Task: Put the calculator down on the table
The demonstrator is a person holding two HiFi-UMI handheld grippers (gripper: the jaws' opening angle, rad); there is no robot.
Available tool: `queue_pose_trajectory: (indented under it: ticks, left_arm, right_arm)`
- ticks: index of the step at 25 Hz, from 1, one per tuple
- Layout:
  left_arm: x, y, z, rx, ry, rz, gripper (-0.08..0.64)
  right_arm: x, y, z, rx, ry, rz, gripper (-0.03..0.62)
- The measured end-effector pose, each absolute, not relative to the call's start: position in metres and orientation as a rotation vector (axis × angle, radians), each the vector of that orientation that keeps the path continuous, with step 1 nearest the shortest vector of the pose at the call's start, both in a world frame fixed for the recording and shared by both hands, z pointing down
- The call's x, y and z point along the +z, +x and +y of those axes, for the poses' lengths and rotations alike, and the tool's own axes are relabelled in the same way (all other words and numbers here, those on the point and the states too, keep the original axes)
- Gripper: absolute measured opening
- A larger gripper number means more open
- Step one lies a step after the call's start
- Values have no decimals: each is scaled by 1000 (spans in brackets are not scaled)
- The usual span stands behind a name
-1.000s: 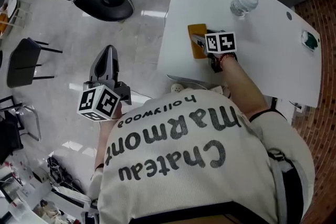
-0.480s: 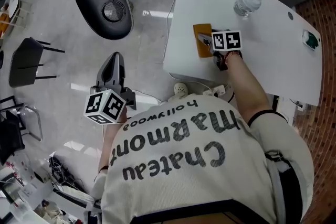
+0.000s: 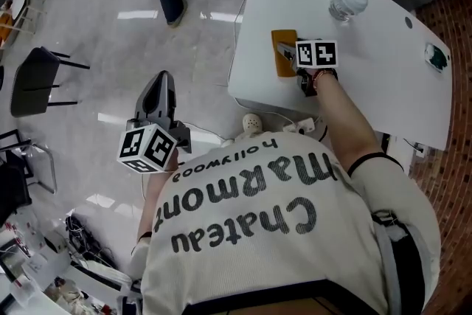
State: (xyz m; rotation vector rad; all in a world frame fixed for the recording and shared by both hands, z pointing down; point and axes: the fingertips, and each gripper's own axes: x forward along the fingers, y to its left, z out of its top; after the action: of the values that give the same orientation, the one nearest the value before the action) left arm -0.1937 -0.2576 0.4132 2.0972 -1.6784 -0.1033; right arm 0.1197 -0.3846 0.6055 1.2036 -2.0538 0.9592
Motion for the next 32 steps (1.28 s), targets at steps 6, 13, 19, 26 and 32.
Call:
queue_pose_trajectory:
  ticks: [6,13,19,26,32]
  left_arm:
    - [410,-197,-260,-103,2103,-1684,0]
    - [407,-195,-255,-90,2131,-1663,0]
    - [401,-200,-249,-101,2150,-1670,0]
    - [398,-202,-239,-103,2160,-1660,0]
    - [397,-205,-231,-101,2172,-1645,0]
  right_arm:
    - [607,117,-386,975,1189,-2015,310]
    - [606,117,-382,1034,1241,-1968,307]
    - [609,121,-378,1084,1340,-1930,305]
    - [607,120,-371,1054,1384,-1914,313]
    - [605,118,-368,1010,1401,-1903,327]
